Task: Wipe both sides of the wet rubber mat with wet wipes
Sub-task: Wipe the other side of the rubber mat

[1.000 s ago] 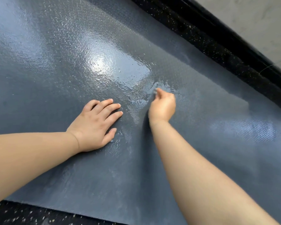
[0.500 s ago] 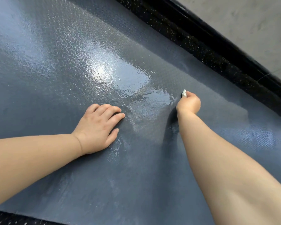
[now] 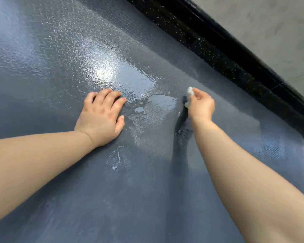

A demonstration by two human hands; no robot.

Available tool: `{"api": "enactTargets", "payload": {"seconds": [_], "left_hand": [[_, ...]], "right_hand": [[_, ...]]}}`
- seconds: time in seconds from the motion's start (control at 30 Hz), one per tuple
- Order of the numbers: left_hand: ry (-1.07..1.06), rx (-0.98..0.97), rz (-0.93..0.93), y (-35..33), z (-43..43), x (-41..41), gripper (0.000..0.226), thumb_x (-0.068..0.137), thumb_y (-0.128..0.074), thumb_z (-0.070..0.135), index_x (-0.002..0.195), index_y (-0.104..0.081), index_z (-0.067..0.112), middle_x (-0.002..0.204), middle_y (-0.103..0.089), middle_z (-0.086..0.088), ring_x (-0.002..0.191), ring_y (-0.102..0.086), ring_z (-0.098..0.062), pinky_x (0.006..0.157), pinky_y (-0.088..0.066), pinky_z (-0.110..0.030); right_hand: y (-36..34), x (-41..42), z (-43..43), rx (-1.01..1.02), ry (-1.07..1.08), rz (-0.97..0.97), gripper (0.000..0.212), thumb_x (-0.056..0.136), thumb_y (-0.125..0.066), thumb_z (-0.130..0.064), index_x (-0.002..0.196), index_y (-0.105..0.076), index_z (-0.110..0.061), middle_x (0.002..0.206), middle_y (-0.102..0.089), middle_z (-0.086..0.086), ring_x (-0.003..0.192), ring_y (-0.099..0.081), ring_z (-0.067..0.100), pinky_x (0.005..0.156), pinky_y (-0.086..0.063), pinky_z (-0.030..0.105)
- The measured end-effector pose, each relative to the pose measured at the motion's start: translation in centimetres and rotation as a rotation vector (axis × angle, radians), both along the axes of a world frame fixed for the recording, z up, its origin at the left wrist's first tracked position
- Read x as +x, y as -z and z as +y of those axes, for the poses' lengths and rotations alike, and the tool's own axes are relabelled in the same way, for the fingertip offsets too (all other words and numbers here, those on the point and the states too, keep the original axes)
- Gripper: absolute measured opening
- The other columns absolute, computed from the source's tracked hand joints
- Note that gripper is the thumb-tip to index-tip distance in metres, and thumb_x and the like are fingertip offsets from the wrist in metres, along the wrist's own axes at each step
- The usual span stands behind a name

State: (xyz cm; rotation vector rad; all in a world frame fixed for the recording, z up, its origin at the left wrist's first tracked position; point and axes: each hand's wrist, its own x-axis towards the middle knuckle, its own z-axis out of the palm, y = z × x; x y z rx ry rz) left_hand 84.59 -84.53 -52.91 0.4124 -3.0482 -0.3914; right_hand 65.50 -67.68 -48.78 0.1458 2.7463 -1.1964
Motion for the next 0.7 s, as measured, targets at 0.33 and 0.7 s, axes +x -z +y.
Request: {"api": "enactTargets", "payload": {"seconds": [0.33, 0.7], "left_hand": [[-0.006, -0.007, 0.0, 0.1, 0.2, -0.3, 0.054, 0.082, -0.036, 0.036, 0.118, -0.062, 0.004, 0.124, -0.058, -0.016, 0.118, -0.051, -0.037, 0.094, -0.027, -0.044], [-0.011, -0.004, -0.015, -0.1, 0.1, -0.2, 0.055, 0.081, -0.035, 0.036, 0.116, -0.063, 0.004, 0.123, -0.059, -0.016, 0.118, -0.052, -0.037, 0.094, -0.027, -0.045]], "right_hand": [[2.7, 1.9, -4.8, 0.187, -0.081, 0.014, 0.027, 0.094, -0.048, -0.012, 0.114, -0.067, -0.017, 0.118, -0.06, 0.003, 0.102, -0.058, 0.017, 0.078, -0.033, 0.011], [0.4, -3.6, -1.4, 0.066, 0.026, 0.0, 0.023, 0.092, -0.059, -0.025, 0.112, -0.067, -0.017, 0.109, -0.066, -0.006, 0.094, -0.058, 0.005, 0.084, -0.041, 0.012]]}}
